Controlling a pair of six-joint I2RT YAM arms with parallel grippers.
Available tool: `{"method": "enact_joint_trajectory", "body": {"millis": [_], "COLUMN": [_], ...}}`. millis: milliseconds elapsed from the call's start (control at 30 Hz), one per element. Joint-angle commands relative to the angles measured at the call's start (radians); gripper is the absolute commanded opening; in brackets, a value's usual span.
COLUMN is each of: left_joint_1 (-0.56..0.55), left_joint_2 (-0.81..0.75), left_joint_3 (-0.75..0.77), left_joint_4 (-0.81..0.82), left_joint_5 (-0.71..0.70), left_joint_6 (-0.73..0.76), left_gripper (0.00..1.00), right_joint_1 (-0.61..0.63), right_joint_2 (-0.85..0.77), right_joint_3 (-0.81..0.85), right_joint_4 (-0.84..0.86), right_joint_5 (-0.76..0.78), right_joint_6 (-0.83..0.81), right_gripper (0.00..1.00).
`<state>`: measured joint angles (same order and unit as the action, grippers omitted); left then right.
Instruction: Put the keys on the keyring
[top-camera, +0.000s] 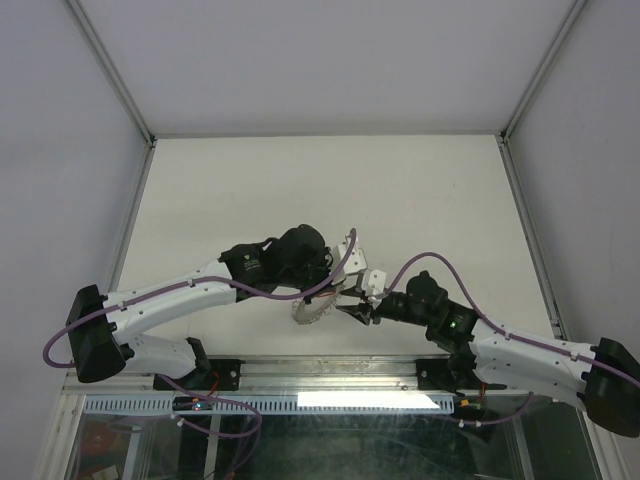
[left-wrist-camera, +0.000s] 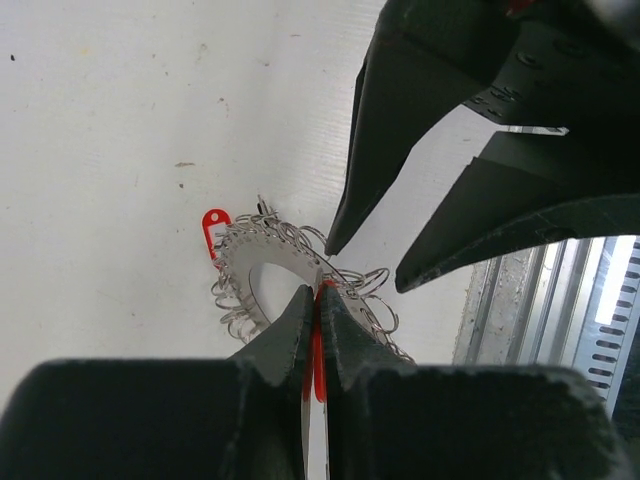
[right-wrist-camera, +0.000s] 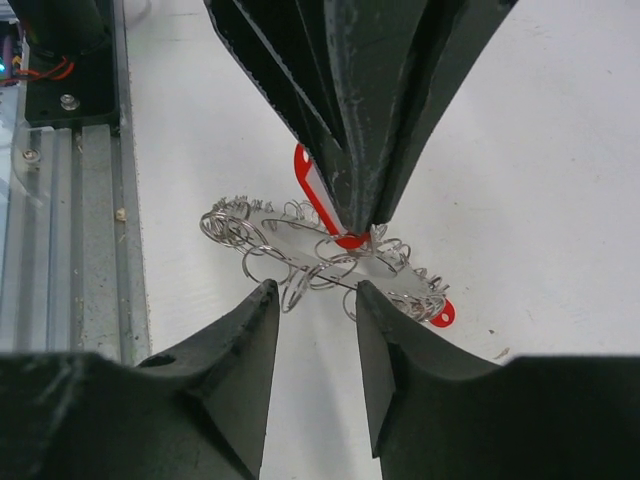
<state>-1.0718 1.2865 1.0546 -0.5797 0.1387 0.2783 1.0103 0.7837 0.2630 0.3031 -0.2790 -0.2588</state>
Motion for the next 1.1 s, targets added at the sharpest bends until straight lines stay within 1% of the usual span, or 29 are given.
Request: {"method": "enact_joint_trajectory", "body": {"millis": [0, 267, 533, 767, 1067], "left_joint_1": [0.003, 0.003, 0.003, 0.003, 0.003], "left_joint_2": [-0.005, 0.012, 0.016, 0.014, 0.015], "left_joint_3": [0.062, 0.089, 0.094, 0.099, 0.100], "left_joint_4": [0.022, 0.014, 0.014, 0.014, 0.014], "left_joint_5": [-0.004, -0.005, 0.000, 0.004, 0.012], "left_joint_6": [0.011, 0.013, 0.013, 0.012, 0.009], "left_gripper": [0.00, 0.00, 0.00, 0.00, 0.00], "right_joint_1": [0.035, 0.085, 0.097, 0.104, 0.109], "right_joint_2": [-0.007, -0.004, 0.036, 0.076, 0.071], "right_joint_3": [-0.014, -0.025, -0.023, -0.013, -0.013], "right_joint_4": [0.111, 0.132, 0.191, 0.212, 0.246], "right_joint_5": [0.051, 0.174, 0.245, 0.266, 0.290], "right_joint_6": [0.066, 0.127, 0.145, 0.155, 0.160], "right_gripper": [0.41, 0.42, 0.38, 0.29, 0.19]}}
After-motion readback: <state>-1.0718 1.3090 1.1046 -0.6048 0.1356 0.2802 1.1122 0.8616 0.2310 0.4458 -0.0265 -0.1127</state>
